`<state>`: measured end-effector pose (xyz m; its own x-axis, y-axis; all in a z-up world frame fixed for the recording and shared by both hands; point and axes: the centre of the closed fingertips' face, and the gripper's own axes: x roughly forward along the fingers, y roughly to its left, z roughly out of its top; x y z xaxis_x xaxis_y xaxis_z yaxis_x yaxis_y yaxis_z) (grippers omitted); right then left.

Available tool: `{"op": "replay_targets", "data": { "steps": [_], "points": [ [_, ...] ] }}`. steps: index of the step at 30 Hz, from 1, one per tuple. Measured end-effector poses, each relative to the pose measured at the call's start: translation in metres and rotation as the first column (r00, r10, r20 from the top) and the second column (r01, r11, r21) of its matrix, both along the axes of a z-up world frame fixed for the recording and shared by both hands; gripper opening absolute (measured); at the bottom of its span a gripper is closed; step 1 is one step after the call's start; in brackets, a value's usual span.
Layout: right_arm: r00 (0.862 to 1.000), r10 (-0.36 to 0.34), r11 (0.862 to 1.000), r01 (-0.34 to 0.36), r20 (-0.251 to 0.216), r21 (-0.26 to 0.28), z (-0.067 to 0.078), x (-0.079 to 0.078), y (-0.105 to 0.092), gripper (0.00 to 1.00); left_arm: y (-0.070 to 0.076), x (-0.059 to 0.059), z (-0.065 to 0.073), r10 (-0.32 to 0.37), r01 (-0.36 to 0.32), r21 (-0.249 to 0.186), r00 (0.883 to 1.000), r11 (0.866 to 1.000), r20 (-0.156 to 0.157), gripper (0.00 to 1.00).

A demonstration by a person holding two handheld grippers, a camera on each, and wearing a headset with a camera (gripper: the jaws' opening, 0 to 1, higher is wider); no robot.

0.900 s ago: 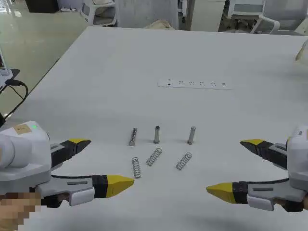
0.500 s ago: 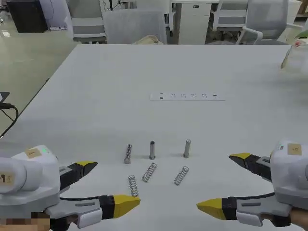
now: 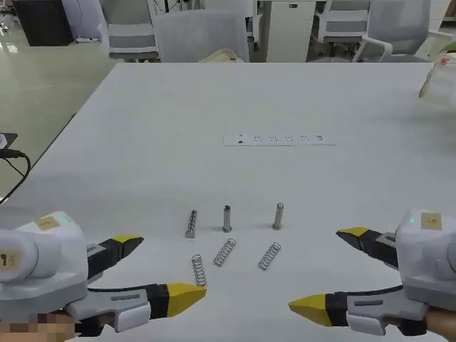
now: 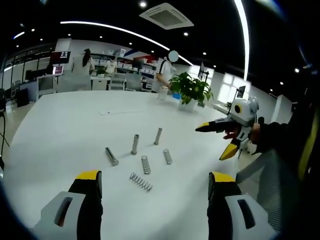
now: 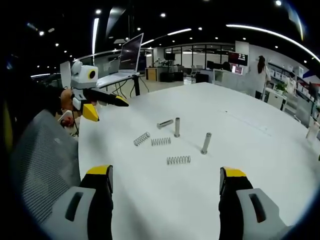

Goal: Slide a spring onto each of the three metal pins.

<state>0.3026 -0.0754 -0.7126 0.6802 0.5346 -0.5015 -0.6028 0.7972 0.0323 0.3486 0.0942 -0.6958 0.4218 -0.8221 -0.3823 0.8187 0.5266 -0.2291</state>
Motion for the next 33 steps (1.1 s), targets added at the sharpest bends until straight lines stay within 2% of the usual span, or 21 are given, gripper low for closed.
{"op": "replay_targets", "data": {
  "steps": [33],
  "points": [
    [1.0, -0.007, 1.0, 0.007, -0.007, -0.003, -0.0011, 0.0003, -0.0003, 0.86, 0.0016, 0.0024, -0.002, 0.006, -0.006, -0.008, 1.0, 1.0, -0.016, 0.82]
  ]
}}
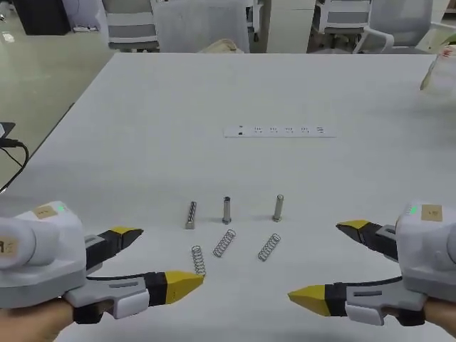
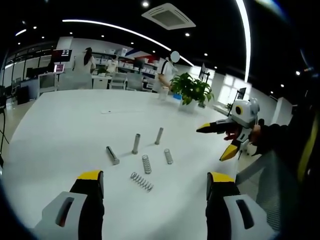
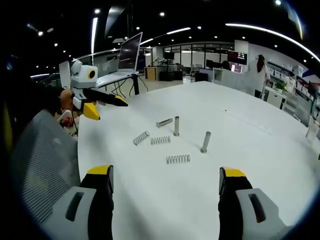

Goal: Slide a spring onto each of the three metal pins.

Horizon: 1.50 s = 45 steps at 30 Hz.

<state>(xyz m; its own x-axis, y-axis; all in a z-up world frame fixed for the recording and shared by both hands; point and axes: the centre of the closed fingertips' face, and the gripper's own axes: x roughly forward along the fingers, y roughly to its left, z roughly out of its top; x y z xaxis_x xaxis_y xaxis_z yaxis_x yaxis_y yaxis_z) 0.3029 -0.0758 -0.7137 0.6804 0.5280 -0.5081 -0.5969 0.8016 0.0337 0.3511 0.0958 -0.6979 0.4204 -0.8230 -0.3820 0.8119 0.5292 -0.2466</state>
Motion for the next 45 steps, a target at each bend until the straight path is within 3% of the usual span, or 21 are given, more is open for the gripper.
{"op": "replay_targets", "data": {
  "steps": [29, 34, 40, 45],
  "points": [
    [1.0, -0.01, 1.0, 0.01, -0.003, 0.012, -0.001, 0.0, -0.002, 0.85, 0.004, 0.005, -0.001, 0.018, -0.018, 0.023, 1.0, 1.0, 0.003, 0.77],
    [1.0, -0.01, 1.0, 0.01, -0.003, 0.016, 0.0, 0.0, -0.001, 0.85, 0.007, 0.018, 0.005, 0.038, -0.038, 0.033, 0.999, 0.999, 0.016, 0.74],
    [1.0, -0.014, 1.0, 0.014, -0.003, 0.02, 0.0, 0.001, -0.002, 0.84, 0.003, 0.039, 0.01, 0.038, -0.041, 0.074, 0.999, 0.996, 0.039, 0.7],
    [1.0, -0.018, 1.0, 0.018, -0.001, 0.025, 0.001, 0.001, -0.003, 0.84, -0.007, 0.064, 0.007, 0.027, -0.038, 0.146, 0.997, 0.989, 0.075, 0.69]
  ]
}}
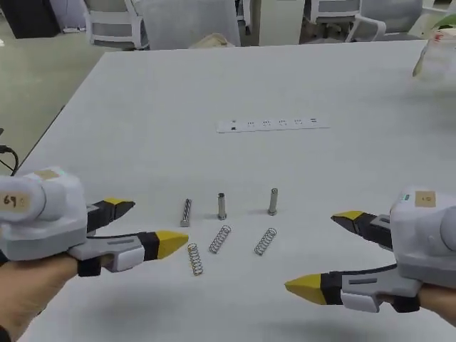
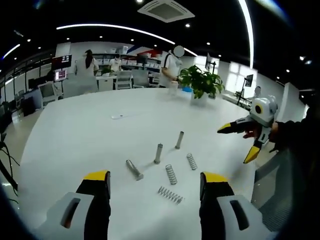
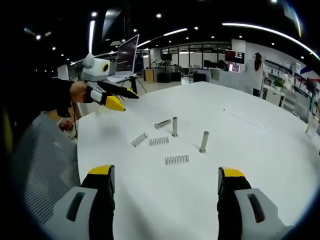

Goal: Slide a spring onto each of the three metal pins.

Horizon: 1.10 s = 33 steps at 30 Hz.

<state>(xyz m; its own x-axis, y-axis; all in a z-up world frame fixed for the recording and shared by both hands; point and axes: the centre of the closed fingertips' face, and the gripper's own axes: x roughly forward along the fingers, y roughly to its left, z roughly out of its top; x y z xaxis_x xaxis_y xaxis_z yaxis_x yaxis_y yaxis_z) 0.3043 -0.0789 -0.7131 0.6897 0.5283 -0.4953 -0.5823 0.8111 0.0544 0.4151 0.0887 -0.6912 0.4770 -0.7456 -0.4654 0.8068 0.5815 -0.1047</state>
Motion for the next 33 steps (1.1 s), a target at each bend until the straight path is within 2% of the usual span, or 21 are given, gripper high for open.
{"op": "replay_targets", "data": {
  "steps": [2, 5, 6, 11, 12, 17, 18, 21, 23, 26, 28, 33],
  "points": [
    [1.0, -0.003, 1.0, 0.003, 0.0, 0.002, 0.0, 0.0, -0.001, 0.84, -0.003, 0.011, -0.004, 0.008, -0.008, 0.017, 1.0, 1.0, 0.001, 0.68],
    [1.0, -0.008, 1.0, 0.008, -0.001, 0.002, 0.0, 0.0, -0.003, 0.84, -0.008, 0.025, -0.012, 0.019, -0.019, 0.034, 1.0, 0.999, -0.013, 0.65],
    [1.0, -0.008, 1.0, 0.008, 0.0, 0.003, 0.0, 0.0, -0.003, 0.84, -0.008, 0.026, -0.013, 0.021, -0.02, 0.035, 1.0, 0.999, -0.015, 0.65],
    [1.0, -0.008, 1.0, 0.008, -0.006, 0.002, -0.001, 0.0, -0.003, 0.84, -0.009, 0.049, -0.03, 0.082, -0.078, 0.058, 0.995, 0.995, -0.055, 0.61],
    [1.0, -0.009, 1.0, 0.009, -0.007, 0.002, -0.001, 0.0, -0.003, 0.84, -0.011, 0.053, -0.032, 0.086, -0.083, 0.065, 0.995, 0.994, -0.052, 0.6],
    [1.0, -0.006, 1.0, 0.006, -0.02, -0.001, -0.006, -0.001, -0.003, 0.84, -0.022, 0.061, -0.043, 0.087, -0.081, 0.096, 0.995, 0.992, -0.056, 0.57],
    [1.0, -0.003, 1.0, 0.003, -0.023, -0.001, -0.007, -0.001, -0.002, 0.84, -0.024, 0.063, -0.048, 0.085, -0.078, 0.113, 0.995, 0.99, -0.057, 0.56],
    [1.0, 0.003, 1.0, -0.003, -0.031, -0.007, -0.009, -0.002, 0.0, 0.84, -0.025, 0.066, -0.06, 0.094, -0.083, 0.137, 0.992, 0.987, -0.079, 0.54],
    [0.999, 0.002, 1.0, -0.003, -0.032, -0.005, -0.009, -0.002, 0.0, 0.84, -0.026, 0.067, -0.065, 0.096, -0.084, 0.149, 0.992, 0.985, -0.079, 0.52],
    [0.999, -0.002, 1.0, 0.002, -0.034, -0.003, -0.01, -0.003, -0.002, 0.84, -0.027, 0.068, -0.068, 0.095, -0.081, 0.159, 0.992, 0.984, -0.084, 0.49],
    [0.999, -0.001, 1.0, 0.001, -0.04, -0.004, -0.012, -0.003, -0.001, 0.83, -0.025, 0.071, -0.071, 0.103, -0.089, 0.182, 0.992, 0.979, -0.072, 0.44],
    [0.999, 0.006, 1.0, -0.007, -0.047, -0.002, -0.014, -0.005, 0.001, 0.83, -0.025, 0.078, -0.074, 0.126, -0.109, 0.191, 0.989, 0.975, -0.077, 0.34]
  ]
}}
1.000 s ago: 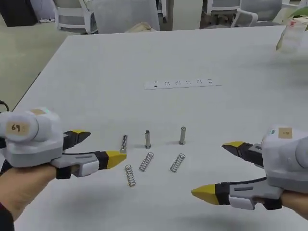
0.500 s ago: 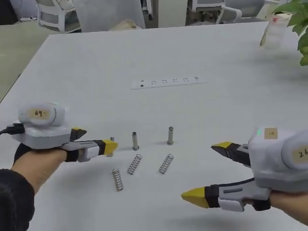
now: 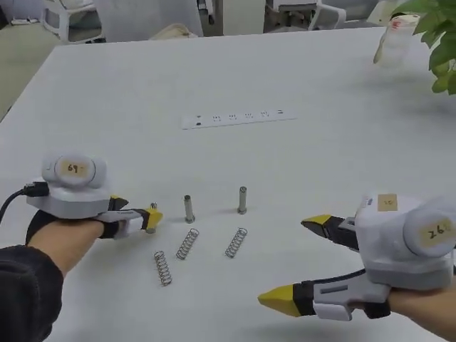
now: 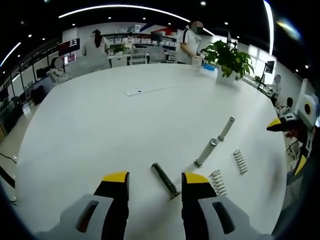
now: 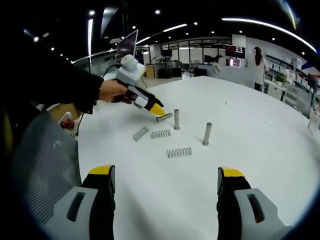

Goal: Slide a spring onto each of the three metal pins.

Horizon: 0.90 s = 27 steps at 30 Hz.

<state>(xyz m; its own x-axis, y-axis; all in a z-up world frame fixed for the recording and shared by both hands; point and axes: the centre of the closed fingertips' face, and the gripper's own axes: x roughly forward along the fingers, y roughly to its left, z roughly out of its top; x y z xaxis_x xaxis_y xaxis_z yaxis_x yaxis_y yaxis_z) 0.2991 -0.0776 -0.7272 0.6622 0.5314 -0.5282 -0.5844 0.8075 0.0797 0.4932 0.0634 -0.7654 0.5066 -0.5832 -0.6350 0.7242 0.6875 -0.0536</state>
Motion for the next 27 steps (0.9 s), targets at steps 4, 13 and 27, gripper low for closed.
{"op": "replay_targets", "data": {
  "steps": [4, 13, 27],
  "points": [
    [1.0, -0.002, 1.0, 0.002, -0.004, 0.0, -0.002, 0.0, -0.001, 0.83, -0.006, 0.001, -0.004, -0.003, 0.003, 0.011, 1.0, 1.0, -0.006, 0.28],
    [1.0, -0.008, 1.0, 0.008, -0.011, 0.007, -0.004, -0.001, -0.003, 0.83, -0.015, 0.005, -0.014, -0.016, 0.017, 0.068, 1.0, 0.998, -0.003, 0.17],
    [1.0, -0.011, 1.0, 0.011, -0.018, 0.009, -0.006, -0.003, -0.004, 0.83, -0.014, 0.008, -0.02, -0.021, 0.02, 0.123, 1.0, 0.992, 0.004, 0.07]
  ]
}}
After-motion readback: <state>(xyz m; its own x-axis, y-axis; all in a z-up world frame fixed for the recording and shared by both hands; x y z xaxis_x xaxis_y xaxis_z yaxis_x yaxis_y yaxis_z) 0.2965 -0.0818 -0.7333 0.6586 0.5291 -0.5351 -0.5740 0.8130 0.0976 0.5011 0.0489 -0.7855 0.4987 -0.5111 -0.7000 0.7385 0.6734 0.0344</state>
